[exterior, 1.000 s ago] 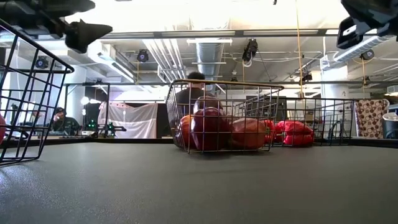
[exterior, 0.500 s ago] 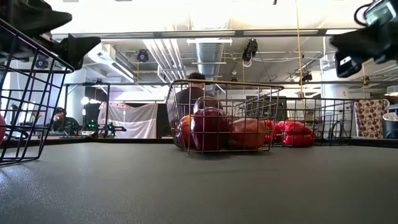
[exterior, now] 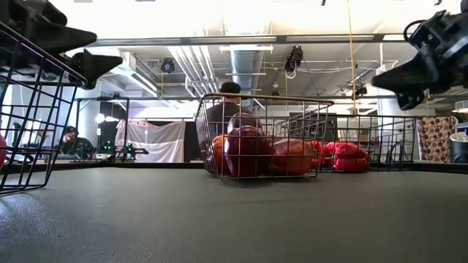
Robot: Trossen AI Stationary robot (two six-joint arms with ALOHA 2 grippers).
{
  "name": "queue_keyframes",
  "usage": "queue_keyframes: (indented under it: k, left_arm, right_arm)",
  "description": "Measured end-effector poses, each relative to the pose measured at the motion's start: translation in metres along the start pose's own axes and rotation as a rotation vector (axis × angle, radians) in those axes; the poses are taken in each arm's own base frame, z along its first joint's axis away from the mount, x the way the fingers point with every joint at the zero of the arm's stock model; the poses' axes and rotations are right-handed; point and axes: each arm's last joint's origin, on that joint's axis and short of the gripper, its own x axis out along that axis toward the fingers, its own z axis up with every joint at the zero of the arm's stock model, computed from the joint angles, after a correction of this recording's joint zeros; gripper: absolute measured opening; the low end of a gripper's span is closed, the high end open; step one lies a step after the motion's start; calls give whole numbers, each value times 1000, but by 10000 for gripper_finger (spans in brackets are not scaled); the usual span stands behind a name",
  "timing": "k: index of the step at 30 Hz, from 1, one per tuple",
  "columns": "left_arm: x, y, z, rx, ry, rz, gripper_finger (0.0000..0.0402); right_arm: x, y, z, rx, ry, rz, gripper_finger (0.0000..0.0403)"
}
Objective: Sort produce into baskets
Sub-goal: Return to Home Position
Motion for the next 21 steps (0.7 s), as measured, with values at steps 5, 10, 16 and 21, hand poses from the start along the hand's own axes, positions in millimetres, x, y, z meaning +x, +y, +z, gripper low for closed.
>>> queue_keyframes:
  k: [5, 10, 16, 21]
  left_arm:
    - [0, 0, -2, 15, 20, 2, 331]
    - [1, 0, -8, 52, 83, -1, 331]
    - [2, 0, -5, 41, 100, 2, 331]
    - [3, 0, -1, 41, 103, 2, 331]
  right_arm:
    - [0, 10, 3, -45, 2, 282, 13]
    - [1, 10, 4, -108, -11, 281, 13]
    - [1, 10, 3, -100, -3, 280, 13]
    - [1, 10, 3, -100, -4, 280, 13]
